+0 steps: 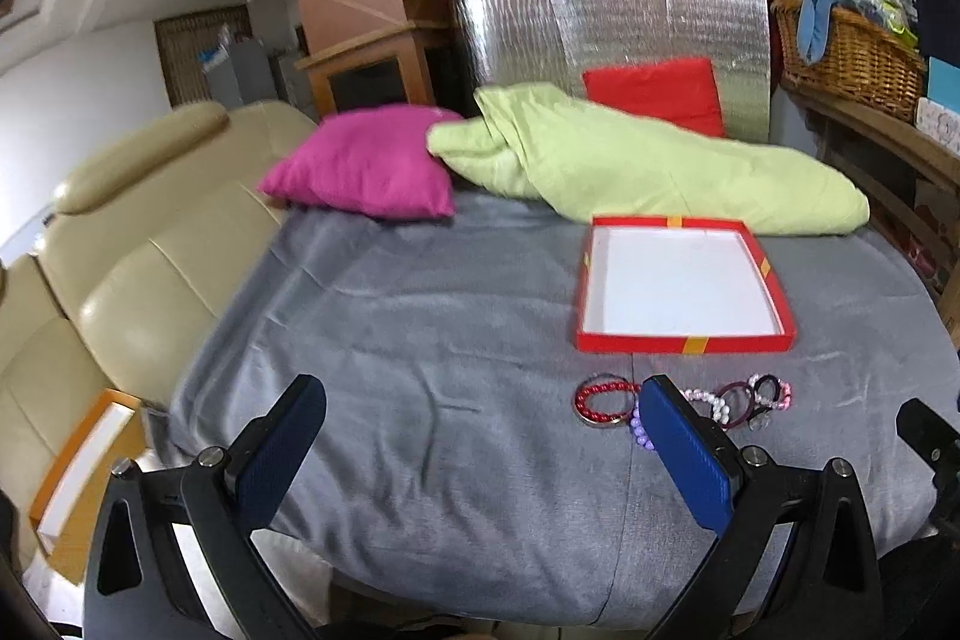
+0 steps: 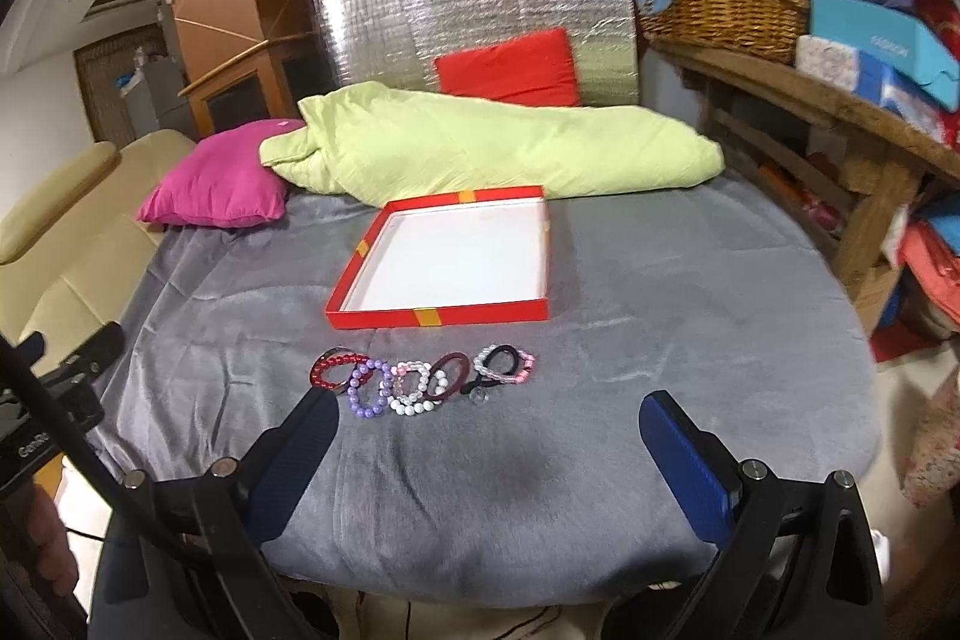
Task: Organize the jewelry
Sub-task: 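Grasp the maroon ring with the right tool while the left tool reaches for the purple bead bracelet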
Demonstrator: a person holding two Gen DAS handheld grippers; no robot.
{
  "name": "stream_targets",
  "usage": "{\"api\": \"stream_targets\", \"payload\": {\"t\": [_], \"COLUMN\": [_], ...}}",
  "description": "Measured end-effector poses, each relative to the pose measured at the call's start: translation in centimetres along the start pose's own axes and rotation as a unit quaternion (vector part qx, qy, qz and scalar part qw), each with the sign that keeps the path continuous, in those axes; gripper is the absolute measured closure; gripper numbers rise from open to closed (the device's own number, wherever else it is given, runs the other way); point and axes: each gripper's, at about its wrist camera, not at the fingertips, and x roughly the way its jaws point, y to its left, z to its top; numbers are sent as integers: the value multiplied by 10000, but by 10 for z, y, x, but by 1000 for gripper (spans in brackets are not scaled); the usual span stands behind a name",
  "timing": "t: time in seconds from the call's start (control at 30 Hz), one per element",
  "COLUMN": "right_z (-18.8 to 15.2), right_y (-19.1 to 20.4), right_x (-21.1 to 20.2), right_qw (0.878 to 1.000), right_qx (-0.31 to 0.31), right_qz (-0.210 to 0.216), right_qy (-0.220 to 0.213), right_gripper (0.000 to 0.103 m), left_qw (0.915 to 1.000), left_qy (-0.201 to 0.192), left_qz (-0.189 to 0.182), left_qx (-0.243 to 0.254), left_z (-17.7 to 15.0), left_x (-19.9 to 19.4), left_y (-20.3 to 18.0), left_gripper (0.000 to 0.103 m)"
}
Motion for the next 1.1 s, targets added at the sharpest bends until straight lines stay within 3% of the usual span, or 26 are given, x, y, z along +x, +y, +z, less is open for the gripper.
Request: {"api": "stream_targets", "payload": {"t": [0.17, 0.37, 0.47, 0.57, 0.6, 0.63, 0.77, 0.87, 0.9, 1.0, 1.1], "right_z": [5, -4, -5, -5, -6, -7, -12, -10, -9, -8, -6], "right_y": [-8, -9, -11, -13, -13, -15, -21, -24, -24, -31, -39], "right_x": [56, 141, 175, 202, 209, 215, 236, 237, 236, 235, 233], "right_qw": [9988, 9864, 9809, 9752, 9731, 9714, 9642, 9638, 9652, 9648, 9645], "right_qx": [-249, -112, 97, 252, 315, 352, 648, 760, 750, 867, 988], "right_qz": [395, 864, 903, 956, 1011, 1042, 1090, 1180, 1157, 1175, 1216], "right_qy": [177, 1391, 1720, 1981, 2046, 2103, 2329, 2266, 2220, 2187, 2127], "right_gripper": [17, 42, 53, 60, 71, 75, 92, 96, 96, 96, 96], "left_qw": [9975, 9898, 9850, 9782, 9753, 9718, 9593, 9435, 9415, 9378, 9288], "left_qy": [592, 1128, 1261, 1484, 1558, 1635, 1809, 2157, 2249, 2424, 2566], "left_qz": [-361, -858, -1172, -1408, -1521, -1649, -2092, -2456, -2452, -2451, -2664], "left_qx": [111, 158, 152, 342, 370, 414, 563, 550, 528, 400, 237], "left_z": [-15, -32, -36, -40, -40, -41, -40, -46, -48, -51, -54], "left_x": [65, 133, 148, 164, 168, 172, 176, 185, 188, 193, 200], "left_y": [-4, -7, -11, -18, -24, -30, -54, -66, -67, -69, -73], "left_gripper": [0, 0, 0, 11, 18, 22, 25, 30, 35, 36, 39]}}
